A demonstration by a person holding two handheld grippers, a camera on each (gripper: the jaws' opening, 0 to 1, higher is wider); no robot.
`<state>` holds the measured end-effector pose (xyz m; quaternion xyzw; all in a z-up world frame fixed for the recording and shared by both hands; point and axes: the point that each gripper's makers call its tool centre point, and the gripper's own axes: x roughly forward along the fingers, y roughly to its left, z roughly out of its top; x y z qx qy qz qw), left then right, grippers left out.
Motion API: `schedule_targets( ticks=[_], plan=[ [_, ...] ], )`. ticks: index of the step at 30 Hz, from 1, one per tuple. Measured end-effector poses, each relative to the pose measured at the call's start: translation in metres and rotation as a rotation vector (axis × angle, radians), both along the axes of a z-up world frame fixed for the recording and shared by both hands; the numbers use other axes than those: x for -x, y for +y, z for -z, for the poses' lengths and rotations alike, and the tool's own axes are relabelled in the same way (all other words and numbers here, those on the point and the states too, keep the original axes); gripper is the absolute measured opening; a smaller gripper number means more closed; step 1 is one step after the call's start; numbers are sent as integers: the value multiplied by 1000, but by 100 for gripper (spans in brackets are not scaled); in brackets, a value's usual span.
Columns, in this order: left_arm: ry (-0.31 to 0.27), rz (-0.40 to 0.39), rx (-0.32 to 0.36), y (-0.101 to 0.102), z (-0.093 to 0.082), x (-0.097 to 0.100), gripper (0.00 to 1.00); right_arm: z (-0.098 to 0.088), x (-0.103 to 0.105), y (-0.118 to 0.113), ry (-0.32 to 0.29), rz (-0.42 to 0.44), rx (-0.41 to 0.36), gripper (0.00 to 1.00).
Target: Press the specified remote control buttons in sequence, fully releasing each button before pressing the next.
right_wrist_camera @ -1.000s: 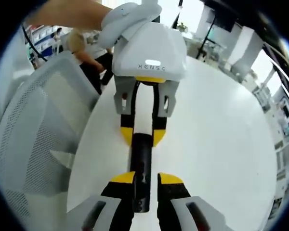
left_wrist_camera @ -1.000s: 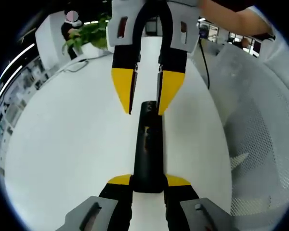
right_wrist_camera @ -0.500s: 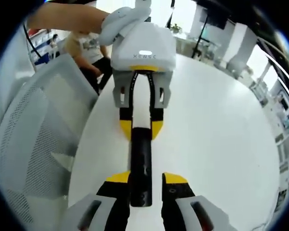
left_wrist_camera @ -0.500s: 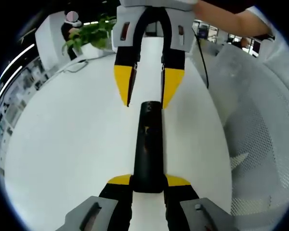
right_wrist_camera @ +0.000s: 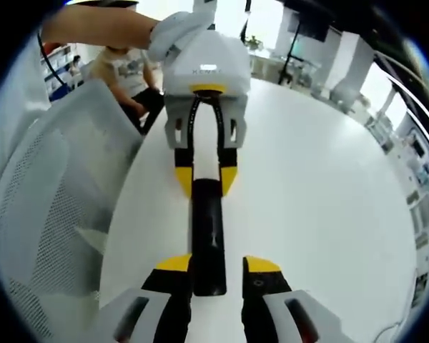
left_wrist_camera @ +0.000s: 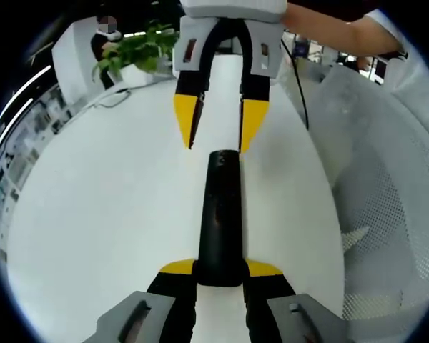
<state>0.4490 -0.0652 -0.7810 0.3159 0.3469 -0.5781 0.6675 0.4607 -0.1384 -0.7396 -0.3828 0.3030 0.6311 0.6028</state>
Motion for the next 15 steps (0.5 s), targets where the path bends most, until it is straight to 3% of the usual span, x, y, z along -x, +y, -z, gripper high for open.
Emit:
schedule_targets(
  ticks=[15],
  plan=[
    [-4,0,5,0,-1,2,23,5,-3,-21,15,53,-42,25]
  ],
)
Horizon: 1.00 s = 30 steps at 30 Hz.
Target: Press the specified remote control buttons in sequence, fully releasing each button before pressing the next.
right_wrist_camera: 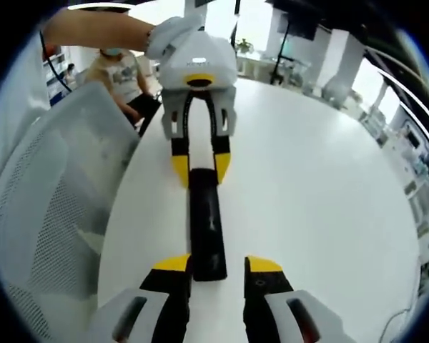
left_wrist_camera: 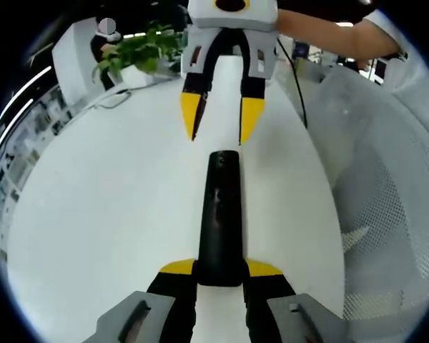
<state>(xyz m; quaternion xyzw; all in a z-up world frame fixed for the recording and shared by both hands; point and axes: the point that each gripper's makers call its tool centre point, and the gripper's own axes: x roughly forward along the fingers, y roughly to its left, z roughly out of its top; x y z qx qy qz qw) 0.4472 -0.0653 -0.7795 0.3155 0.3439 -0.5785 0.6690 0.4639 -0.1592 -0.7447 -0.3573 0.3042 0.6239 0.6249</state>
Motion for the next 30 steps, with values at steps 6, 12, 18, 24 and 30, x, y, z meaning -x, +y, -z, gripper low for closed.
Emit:
schedule_targets(
  ticks=[6,12,18,24,30],
  plan=[
    [-1,3,5,0,-1,1,24,7,0,-8,12,28,-22,26],
    [-2,1,15,0,-1,1,24,13,-1,-14,59,85,-71,27],
    [0,2,15,0,0,0,24,20,1,-16,64,84,-62,26],
    [1,0,15,0,0,-1,24,24,4,-11,66,60,-59,24],
    [1,0,13,0,1,-1,24,26,5,-5,63,32,-51,25]
  ],
)
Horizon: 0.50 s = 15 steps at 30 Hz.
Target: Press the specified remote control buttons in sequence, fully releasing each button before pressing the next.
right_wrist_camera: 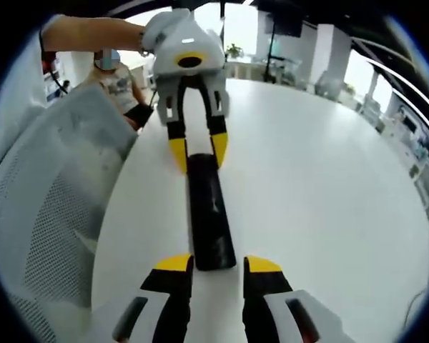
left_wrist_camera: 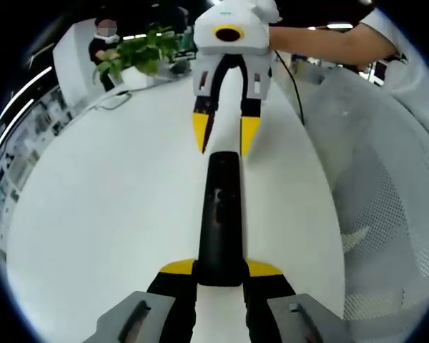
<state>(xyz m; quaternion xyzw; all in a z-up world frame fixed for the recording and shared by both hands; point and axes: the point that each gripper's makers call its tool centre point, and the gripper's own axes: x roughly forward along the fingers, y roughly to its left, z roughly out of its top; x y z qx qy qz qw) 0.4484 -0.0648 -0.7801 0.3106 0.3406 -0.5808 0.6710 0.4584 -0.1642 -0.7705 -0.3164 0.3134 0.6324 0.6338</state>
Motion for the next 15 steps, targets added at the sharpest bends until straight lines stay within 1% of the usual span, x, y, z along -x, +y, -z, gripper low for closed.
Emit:
schedule_targets(
  ticks=[15],
  plan=[
    [2,0,-5,0,1,-1,24,7,1,3,-9,-51,27,24]
  ],
)
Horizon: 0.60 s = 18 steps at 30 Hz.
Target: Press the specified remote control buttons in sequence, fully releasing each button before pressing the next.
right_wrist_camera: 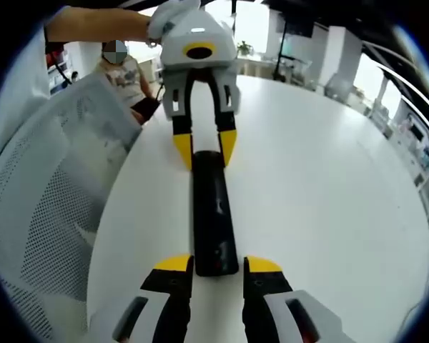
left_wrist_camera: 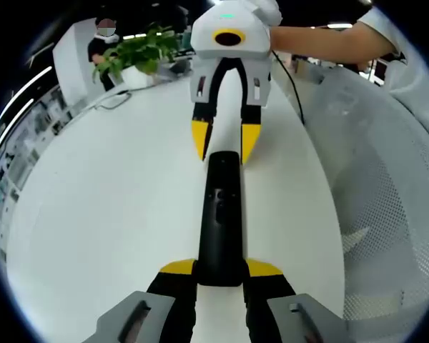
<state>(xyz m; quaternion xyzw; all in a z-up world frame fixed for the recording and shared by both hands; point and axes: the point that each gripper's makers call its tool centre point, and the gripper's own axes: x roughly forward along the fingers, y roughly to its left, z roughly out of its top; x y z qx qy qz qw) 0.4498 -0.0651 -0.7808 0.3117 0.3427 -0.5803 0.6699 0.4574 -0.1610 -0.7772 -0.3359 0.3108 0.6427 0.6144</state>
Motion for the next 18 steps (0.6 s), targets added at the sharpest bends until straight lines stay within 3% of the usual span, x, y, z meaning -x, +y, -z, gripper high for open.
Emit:
schedule_targets(
  ticks=[18],
  plan=[
    [0,-1,-2,-1,-1,2,24,5,2,4,-8,-39,26,21]
  ],
)
